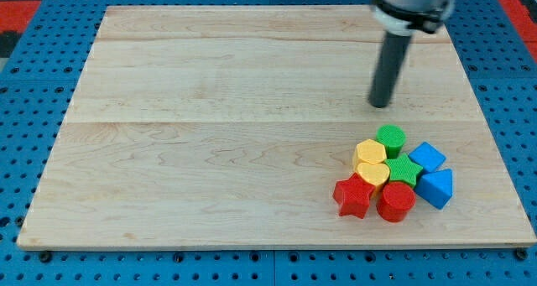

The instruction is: Put your hand at the bottom right corner

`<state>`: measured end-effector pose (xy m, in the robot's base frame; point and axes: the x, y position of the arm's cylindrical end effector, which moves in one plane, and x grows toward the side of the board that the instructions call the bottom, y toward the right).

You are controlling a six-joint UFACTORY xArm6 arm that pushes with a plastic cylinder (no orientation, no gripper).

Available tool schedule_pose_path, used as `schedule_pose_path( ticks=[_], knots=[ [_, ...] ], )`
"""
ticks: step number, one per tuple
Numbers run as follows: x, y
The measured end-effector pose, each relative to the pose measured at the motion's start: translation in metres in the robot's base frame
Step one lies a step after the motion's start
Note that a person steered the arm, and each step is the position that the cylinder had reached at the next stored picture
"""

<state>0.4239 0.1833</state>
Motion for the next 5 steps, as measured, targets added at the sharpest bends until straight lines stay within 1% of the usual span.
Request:
schedule_pose_path(
  ticks=[1, 2, 3, 4, 5],
  knots=[
    [0.035, 0.085],
    [0.093, 0.16],
    [0.146, 0.16],
    [0.189, 0.085],
    [0.19, 0.078]
  ],
)
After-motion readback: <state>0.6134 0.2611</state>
